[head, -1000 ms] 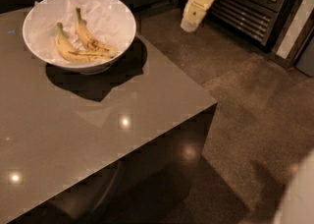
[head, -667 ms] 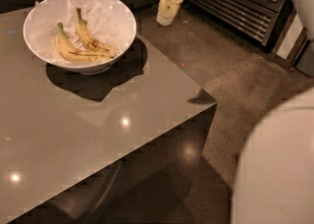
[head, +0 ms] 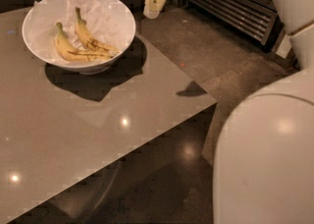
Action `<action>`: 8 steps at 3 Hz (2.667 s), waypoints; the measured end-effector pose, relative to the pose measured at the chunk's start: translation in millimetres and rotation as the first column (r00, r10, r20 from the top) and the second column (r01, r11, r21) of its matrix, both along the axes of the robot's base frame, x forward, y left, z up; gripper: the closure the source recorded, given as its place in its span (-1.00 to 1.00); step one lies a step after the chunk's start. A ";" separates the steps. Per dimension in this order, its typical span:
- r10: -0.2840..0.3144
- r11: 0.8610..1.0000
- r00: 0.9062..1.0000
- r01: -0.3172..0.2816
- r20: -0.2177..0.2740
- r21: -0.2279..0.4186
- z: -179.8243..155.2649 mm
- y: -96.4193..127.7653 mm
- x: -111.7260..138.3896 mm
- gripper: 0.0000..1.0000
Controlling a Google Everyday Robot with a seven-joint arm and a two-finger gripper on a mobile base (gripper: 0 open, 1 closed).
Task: Pick banana from white bowl
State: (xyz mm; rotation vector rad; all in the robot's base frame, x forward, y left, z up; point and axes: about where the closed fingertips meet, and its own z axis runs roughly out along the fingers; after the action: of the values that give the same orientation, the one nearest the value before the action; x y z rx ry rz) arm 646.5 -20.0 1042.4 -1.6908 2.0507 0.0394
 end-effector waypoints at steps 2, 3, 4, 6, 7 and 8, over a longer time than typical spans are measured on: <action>0.106 0.994 0.994 -0.106 0.007 -0.011 -7.0 60.5 30.4 -1.00; 0.126 0.992 0.992 -0.126 -0.016 -0.009 -23.0 78.1 42.0 -1.00; 0.114 0.993 0.992 -0.114 -0.052 0.005 -39.6 83.0 49.9 -0.72; 0.087 0.996 0.991 -0.087 -0.106 0.004 -61.6 90.1 56.0 -0.32; 0.076 0.995 0.992 -0.082 -0.105 -0.050 -68.7 99.7 60.8 -0.32; 0.078 0.991 0.993 -0.087 -0.090 -0.100 -72.4 114.5 67.2 -0.36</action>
Offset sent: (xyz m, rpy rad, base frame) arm 0.0238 0.0697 -0.0107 -0.1277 0.1514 0.1919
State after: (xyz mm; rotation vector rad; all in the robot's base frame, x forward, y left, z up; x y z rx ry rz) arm 713.7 94.5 970.0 -1.8675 2.0761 0.0342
